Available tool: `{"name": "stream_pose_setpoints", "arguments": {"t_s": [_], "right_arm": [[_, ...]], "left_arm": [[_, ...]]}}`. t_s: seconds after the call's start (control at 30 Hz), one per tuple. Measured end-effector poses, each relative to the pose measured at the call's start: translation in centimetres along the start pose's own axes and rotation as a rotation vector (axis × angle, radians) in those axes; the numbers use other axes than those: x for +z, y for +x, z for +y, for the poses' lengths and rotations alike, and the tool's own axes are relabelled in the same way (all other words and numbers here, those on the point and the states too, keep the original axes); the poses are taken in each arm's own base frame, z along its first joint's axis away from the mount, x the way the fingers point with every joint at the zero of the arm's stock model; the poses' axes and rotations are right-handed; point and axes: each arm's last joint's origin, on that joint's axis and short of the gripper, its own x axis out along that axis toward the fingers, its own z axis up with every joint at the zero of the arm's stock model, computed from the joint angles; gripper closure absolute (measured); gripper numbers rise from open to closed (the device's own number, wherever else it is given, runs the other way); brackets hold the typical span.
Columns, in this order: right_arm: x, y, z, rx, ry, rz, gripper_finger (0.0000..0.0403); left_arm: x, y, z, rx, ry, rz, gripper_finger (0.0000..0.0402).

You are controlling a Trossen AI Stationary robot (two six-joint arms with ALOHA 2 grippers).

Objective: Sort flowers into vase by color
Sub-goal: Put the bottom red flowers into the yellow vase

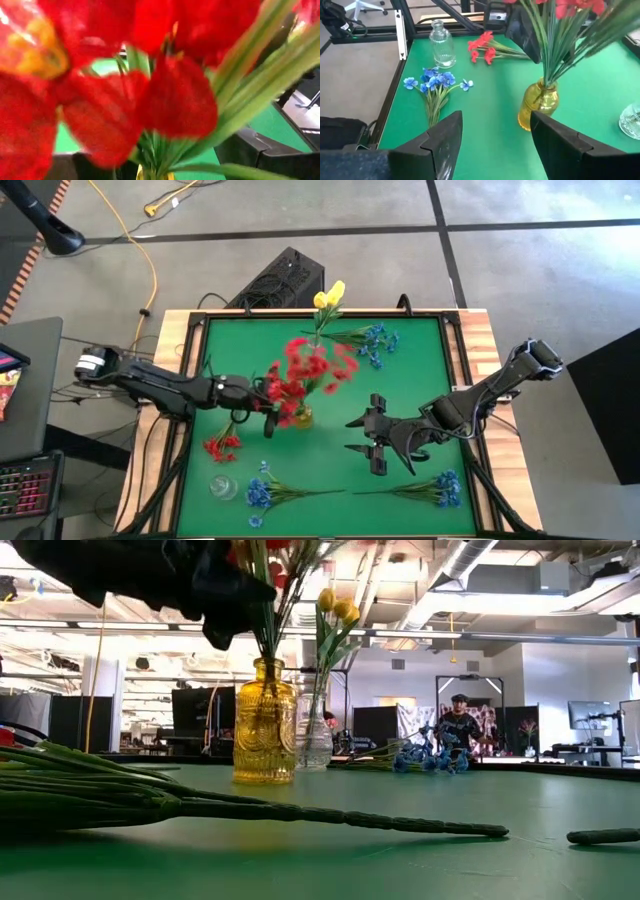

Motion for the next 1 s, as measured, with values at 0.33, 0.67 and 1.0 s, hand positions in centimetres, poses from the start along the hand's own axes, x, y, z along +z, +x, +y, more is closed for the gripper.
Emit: {"name": "stream_pose_setpoints", "arguments": {"t_s": [0.33,0.67,1.0], "right_arm": [[-0.1,-0.1,0.2,0.028,0.008,0.009,0.0143],[-0.1,-0.1,0.2,0.027,0.006,0.015,0.0143],[-0.2,0.0,0.2,0.046,0.004,0.027,0.0143]], "left_arm": [[0.9,0.6,0.1,0.008,0.006,0.146,0.0195],[0.8,0.4,0.4,-0.033,-0.003,0.214,0.0195],[0.8,0.4,1.4,-0.082,0.008,0.308,0.0195]]}}
